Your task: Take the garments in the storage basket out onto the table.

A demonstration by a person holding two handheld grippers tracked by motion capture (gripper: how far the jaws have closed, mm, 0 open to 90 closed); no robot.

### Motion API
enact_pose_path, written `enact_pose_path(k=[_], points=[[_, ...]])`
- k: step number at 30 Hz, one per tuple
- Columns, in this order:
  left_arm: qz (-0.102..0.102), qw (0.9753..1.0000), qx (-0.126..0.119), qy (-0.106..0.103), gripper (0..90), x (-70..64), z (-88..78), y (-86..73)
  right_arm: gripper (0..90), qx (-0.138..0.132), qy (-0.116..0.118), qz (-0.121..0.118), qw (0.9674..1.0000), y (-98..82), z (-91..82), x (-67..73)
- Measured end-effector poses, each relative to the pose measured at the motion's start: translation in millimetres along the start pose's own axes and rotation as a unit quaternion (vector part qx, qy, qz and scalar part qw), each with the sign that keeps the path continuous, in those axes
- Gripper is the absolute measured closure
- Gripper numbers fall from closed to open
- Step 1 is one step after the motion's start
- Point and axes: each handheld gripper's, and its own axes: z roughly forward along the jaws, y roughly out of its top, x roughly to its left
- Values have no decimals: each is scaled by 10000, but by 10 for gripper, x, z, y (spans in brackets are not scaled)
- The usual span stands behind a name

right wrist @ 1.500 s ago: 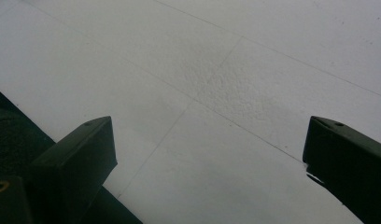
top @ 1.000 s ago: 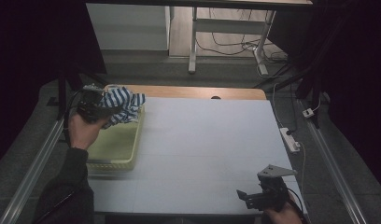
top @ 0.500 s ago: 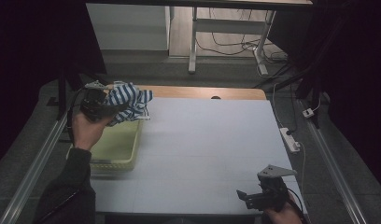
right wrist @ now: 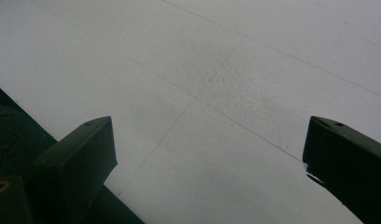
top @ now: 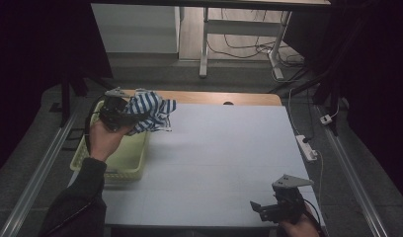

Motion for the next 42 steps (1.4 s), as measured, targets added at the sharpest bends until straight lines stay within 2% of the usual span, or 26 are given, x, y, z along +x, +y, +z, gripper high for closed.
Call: enact_pose_path(k=[8,13,22,32,42], points=[[166,9996,34,-207,613,-162,105,58,25,7,3,-7,10000,0,1,1],[281,9987,50,-415,613,-304,186,105,25,10,6,-12,10000,0,2,1],[440,9974,89,-571,613,-488,301,161,25,20,5,-23,10000,0,3,1],[735,9939,31,-820,612,-734,457,217,25,15,3,-21,10000,-2,2,1],[862,9914,85,-983,612,-909,618,221,25,20,2,-28,10000,-3,1,2]])
